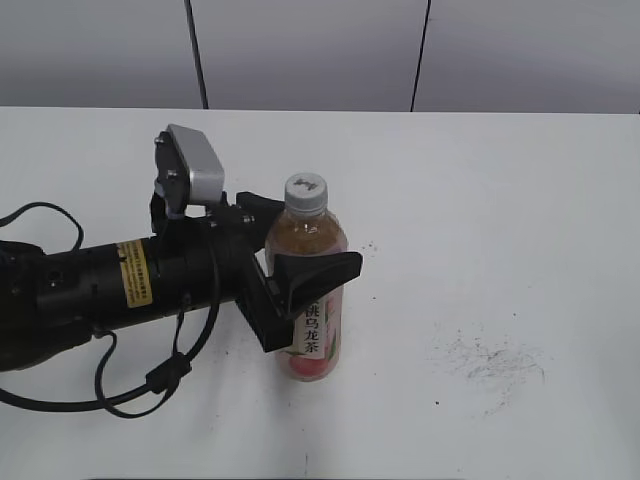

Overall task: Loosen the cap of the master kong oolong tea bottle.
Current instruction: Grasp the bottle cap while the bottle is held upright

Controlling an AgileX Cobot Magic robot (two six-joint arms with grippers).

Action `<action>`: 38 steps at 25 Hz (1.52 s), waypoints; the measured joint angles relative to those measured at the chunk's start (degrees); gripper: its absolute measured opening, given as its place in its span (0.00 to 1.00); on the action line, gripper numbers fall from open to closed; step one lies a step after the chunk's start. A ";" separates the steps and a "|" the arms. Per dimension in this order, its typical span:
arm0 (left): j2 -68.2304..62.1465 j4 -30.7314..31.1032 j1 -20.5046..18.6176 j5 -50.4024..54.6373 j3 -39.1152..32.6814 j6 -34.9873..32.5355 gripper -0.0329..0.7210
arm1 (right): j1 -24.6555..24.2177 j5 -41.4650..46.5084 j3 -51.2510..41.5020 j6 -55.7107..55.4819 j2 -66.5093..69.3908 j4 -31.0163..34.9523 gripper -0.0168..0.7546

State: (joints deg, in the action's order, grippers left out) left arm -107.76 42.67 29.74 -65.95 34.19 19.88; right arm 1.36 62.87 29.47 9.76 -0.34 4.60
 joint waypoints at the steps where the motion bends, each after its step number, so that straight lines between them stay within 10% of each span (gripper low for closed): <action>1: 0.00 0.00 0.00 0.00 0.00 0.00 0.64 | 0.00 -0.06 0.00 0.00 0.00 0.00 0.77; 18: 0.00 0.11 0.00 -0.05 0.00 0.00 0.64 | 4.44 -3.48 20.39 26.59 38.77 23.73 0.66; 27: 0.00 0.11 0.00 -0.11 0.00 0.00 0.64 | 14.47 4.02 36.95 20.11 61.22 23.18 0.66; 38: 0.00 0.16 0.00 -0.11 0.00 0.00 0.64 | 33.91 6.54 52.62 -1.44 78.29 6.65 0.66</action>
State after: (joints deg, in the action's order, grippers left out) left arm -107.76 42.84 29.74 -66.07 34.19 19.88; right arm 35.27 69.41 82.08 8.32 77.95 11.25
